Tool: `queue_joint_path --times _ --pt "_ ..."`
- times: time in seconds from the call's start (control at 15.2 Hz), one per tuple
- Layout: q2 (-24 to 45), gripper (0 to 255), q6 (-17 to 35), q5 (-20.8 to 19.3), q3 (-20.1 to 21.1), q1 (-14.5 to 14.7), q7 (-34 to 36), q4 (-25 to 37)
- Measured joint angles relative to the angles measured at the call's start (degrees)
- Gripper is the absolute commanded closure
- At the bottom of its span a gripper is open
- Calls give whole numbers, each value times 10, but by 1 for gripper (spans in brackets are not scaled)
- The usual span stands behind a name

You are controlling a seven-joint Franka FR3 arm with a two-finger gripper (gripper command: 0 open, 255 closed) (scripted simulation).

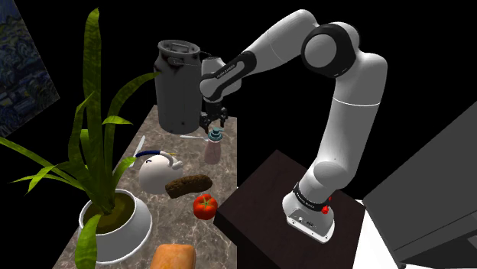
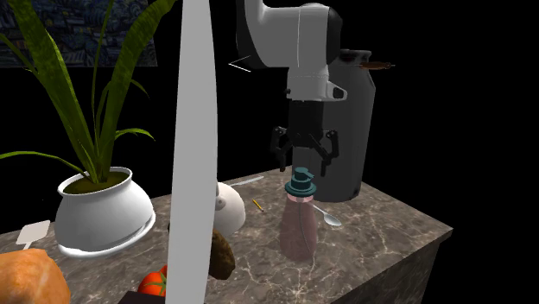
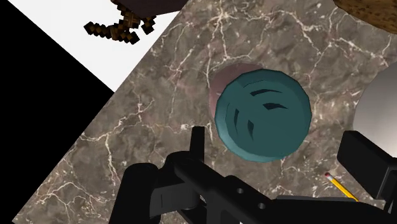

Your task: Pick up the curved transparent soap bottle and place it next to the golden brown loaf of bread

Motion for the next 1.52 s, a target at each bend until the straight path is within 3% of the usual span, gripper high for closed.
queue_joint_path --times 0.46,0.53,1.19,1.52 --pt "3 0 9 0 0 0 0 -6" --pt "3 255 9 0 0 0 0 -6" --pt "3 255 9 0 0 0 0 -6" --pt "-19 255 -17 0 0 1 1 -2"
